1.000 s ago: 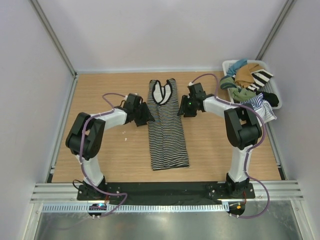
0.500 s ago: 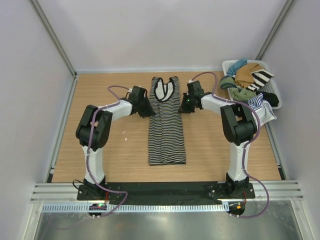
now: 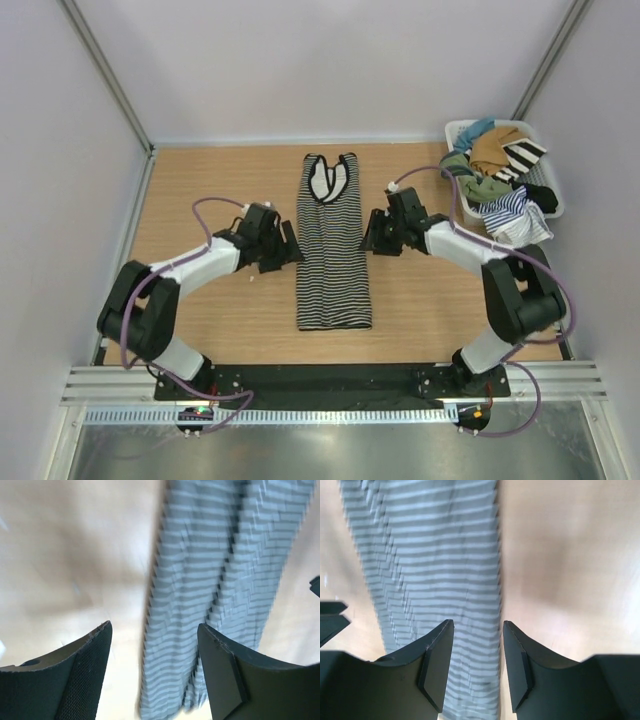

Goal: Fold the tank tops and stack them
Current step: Fold the tank top

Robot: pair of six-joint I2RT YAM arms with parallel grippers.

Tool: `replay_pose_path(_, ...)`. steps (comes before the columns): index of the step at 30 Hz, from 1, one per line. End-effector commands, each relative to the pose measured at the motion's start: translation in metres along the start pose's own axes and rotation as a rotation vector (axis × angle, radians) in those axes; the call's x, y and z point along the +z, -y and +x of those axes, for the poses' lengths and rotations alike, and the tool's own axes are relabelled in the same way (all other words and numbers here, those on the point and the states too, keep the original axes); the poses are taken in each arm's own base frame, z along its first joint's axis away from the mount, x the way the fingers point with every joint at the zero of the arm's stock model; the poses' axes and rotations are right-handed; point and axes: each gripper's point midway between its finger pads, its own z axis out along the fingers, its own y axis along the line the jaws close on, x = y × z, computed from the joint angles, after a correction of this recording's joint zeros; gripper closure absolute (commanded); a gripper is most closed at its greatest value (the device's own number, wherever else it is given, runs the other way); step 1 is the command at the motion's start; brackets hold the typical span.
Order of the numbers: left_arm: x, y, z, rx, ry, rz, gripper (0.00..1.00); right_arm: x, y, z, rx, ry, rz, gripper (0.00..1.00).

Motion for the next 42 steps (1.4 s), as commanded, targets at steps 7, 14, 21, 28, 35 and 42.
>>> replay_pose_path(7,-0.048,0.001,0.101,0.075,-0.085,0.060,0.29,-0.064,-0.009,0.110,-0.108,-0.106,-0.028,0.48)
replay_pose_path(14,-0.054,-0.017,0.135,0.052,-0.103,0.037,0.32,-0.073,0.004,0.156,-0.087,-0.150,-0.019,0.55)
replay_pose_path(21,-0.047,-0.016,0.172,0.069,-0.180,0.051,0.34,-0.070,0.007,0.182,-0.078,-0.193,-0.038,0.58)
replay_pose_path(28,-0.041,-0.013,0.181,0.058,-0.214,0.078,0.45,-0.069,0.001,0.182,-0.074,-0.183,-0.056,0.59)
replay_pose_path(35,-0.038,-0.021,0.185,0.060,-0.222,0.058,0.52,-0.070,-0.004,0.179,-0.067,-0.173,-0.070,0.54)
replay_pose_path(42,-0.034,-0.033,0.188,0.076,-0.230,0.008,0.52,-0.066,-0.005,0.172,-0.077,-0.156,-0.048,0.53)
